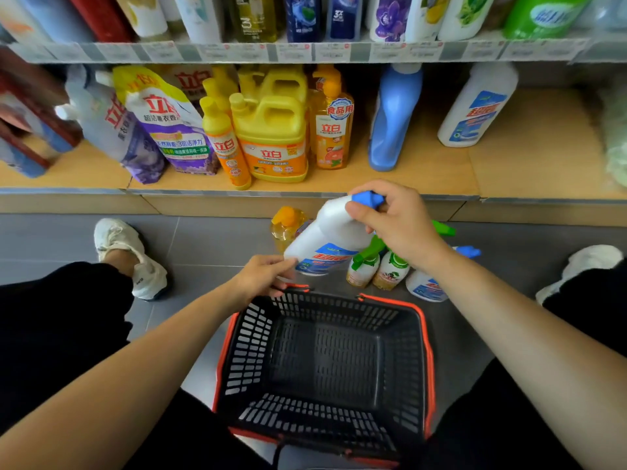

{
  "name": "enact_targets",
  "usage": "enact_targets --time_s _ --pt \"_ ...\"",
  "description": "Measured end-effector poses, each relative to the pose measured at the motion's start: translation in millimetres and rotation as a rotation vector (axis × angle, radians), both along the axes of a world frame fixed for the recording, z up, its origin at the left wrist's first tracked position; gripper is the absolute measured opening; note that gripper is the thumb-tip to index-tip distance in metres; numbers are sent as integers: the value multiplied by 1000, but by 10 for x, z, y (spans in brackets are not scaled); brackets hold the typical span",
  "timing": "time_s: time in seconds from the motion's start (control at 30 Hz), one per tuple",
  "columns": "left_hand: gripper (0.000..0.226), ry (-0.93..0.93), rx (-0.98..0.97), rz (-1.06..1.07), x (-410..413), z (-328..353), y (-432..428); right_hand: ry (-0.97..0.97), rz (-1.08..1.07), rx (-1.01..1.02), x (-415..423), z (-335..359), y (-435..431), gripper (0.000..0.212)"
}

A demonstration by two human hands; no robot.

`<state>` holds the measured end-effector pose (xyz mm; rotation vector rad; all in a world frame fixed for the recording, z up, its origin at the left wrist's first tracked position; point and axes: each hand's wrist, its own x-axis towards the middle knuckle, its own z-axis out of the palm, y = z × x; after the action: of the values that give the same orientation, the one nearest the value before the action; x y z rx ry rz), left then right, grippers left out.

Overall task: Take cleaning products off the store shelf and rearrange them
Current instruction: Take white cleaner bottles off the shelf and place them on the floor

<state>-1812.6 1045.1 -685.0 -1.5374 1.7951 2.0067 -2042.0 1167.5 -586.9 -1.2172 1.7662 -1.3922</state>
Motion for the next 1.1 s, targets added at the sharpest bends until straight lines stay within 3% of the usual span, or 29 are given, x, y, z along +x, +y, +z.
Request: enact_targets --time_s 0.07,0.17,0.3,0.43,0.67,0.8,1.0,1.1 --pt "16 -54 -176 -144 49 -69 -25 46 51 68 75 -98 -130 13" --pt "27 -240 -540 -445 138 -158 -19 144 134 178 161 -358 -279 20" --pt "18 -284 -792 -628 182 -230 35 235 165 333 141 -750 -426 25" --pt "16 -253 -793 -575 245 -291 51 322 216 466 122 -1082 -491 28" --pt "20 -297 -769 -600 183 -257 42 344 198 448 161 -1217 -349 38" --pt "30 -377 -914 -540 -3 -86 26 205 191 472 18 -1074 -135 57" --pt "36 -205 -1233 -479 -762 270 46 121 -91 404 -507 -770 186 33" --pt "44 -167 -1191 -499 -1226 290 -29 71 -210 362 -879 -622 209 24"
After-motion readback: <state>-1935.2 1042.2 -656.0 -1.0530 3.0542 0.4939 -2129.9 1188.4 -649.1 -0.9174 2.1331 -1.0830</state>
